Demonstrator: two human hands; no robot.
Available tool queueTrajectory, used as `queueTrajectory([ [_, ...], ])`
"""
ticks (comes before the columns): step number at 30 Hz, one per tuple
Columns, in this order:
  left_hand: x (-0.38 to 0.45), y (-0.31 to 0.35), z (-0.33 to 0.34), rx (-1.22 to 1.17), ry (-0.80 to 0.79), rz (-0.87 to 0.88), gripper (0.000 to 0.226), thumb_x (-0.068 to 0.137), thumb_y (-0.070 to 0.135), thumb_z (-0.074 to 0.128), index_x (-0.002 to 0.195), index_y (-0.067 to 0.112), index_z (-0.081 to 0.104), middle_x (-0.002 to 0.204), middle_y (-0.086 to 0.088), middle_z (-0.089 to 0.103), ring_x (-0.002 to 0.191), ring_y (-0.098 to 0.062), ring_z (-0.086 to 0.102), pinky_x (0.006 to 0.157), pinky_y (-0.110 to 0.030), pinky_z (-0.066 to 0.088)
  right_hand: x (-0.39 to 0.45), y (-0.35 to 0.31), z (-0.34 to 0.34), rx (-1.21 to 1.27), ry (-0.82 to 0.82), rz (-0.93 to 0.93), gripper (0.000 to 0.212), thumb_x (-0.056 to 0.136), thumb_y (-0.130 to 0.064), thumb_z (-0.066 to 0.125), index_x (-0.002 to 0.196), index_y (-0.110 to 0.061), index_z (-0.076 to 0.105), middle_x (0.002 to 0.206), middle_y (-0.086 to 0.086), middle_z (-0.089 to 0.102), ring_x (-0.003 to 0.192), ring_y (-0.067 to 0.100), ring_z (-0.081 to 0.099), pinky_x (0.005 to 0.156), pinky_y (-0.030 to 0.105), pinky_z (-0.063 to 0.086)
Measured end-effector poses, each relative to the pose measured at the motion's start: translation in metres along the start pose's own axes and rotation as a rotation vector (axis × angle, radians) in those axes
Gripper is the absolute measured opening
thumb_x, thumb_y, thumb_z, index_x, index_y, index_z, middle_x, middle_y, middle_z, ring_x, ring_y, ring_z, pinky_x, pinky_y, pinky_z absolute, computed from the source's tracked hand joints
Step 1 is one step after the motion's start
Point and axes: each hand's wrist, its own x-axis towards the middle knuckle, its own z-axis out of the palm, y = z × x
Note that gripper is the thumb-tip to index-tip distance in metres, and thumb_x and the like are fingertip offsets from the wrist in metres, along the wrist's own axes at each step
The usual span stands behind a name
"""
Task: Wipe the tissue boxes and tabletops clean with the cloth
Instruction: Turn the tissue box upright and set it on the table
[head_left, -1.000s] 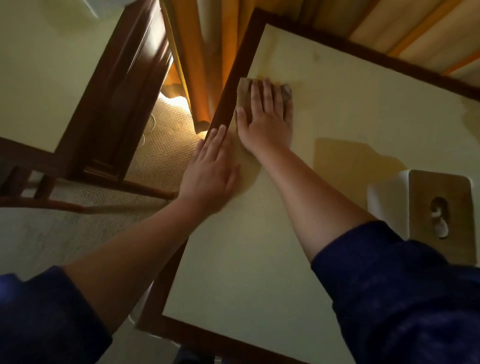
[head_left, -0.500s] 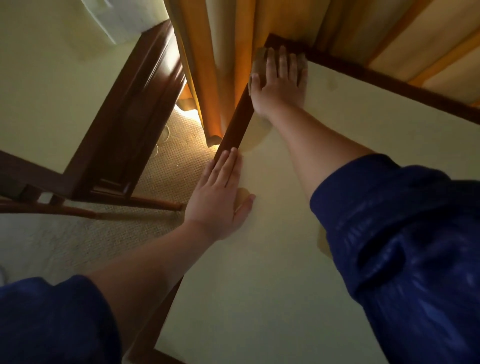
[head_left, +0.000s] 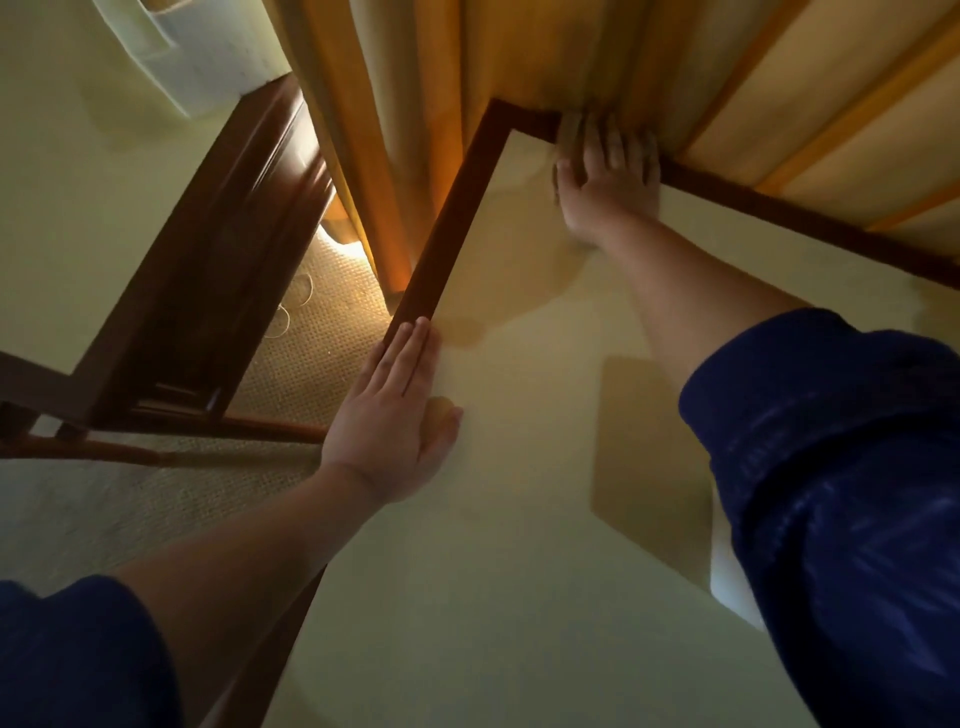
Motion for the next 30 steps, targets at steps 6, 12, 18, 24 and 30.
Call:
queueTrajectory([
  [6, 0.001, 0.0, 0.0, -0.02, 0.022, -0.003, 0.084, 0.102, 0.067, 0.015, 0.166, 0.014, -0.002, 0.175, -0.004, 0.0, 0.161, -0.02, -0.004, 0.131, -0.045, 0.005, -0.015, 0.075, 0.004, -0.01, 0.014, 0.119, 0.07, 0.108, -0.061, 0.009, 0.169, -0.028, -0.003, 0.178, 0.0, -0.004, 0.163, 0.027, -0.005, 0.131, 0.047, -0.005],
  [12, 0.0, -0.001, 0.002, -0.032, 0.042, 0.001, 0.085, 0.103, 0.064, 0.024, 0.166, 0.012, 0.003, 0.174, -0.006, 0.005, 0.161, -0.021, -0.001, 0.131, -0.045, 0.008, -0.053, 0.044, 0.012, -0.034, 0.001, 0.156, 0.069, 0.11, -0.057, 0.01, 0.169, -0.025, -0.005, 0.177, 0.002, -0.01, 0.163, 0.027, -0.008, 0.13, 0.047, -0.011],
  [18, 0.002, 0.001, 0.001, -0.021, 0.035, -0.012, 0.091, 0.1, 0.069, 0.02, 0.166, 0.008, 0.009, 0.174, -0.008, 0.008, 0.161, -0.022, 0.001, 0.131, -0.047, 0.01, -0.12, -0.039, 0.038, 0.003, 0.019, -0.054, 0.072, 0.107, -0.058, 0.01, 0.169, -0.023, -0.003, 0.177, 0.003, -0.01, 0.162, 0.03, -0.014, 0.129, 0.051, -0.01],
  [24, 0.002, 0.001, 0.003, 0.003, 0.032, 0.003, 0.088, 0.101, 0.066, 0.021, 0.166, 0.011, 0.003, 0.174, -0.005, 0.001, 0.161, -0.02, -0.004, 0.131, -0.045, 0.007, -0.093, -0.042, 0.028, -0.054, -0.008, -0.249, 0.069, 0.108, -0.059, 0.007, 0.169, -0.027, -0.003, 0.177, 0.0, -0.008, 0.163, 0.023, -0.012, 0.13, 0.047, -0.012],
  [30, 0.002, 0.002, 0.003, 0.029, 0.036, -0.007, 0.083, 0.103, 0.06, 0.024, 0.166, 0.01, 0.005, 0.174, -0.006, 0.002, 0.161, -0.02, -0.003, 0.131, -0.043, 0.004, 0.003, -0.019, 0.001, -0.018, 0.004, 0.152, 0.073, 0.105, -0.058, 0.004, 0.169, -0.024, -0.008, 0.177, 0.007, -0.008, 0.163, 0.031, -0.009, 0.129, 0.055, -0.01],
])
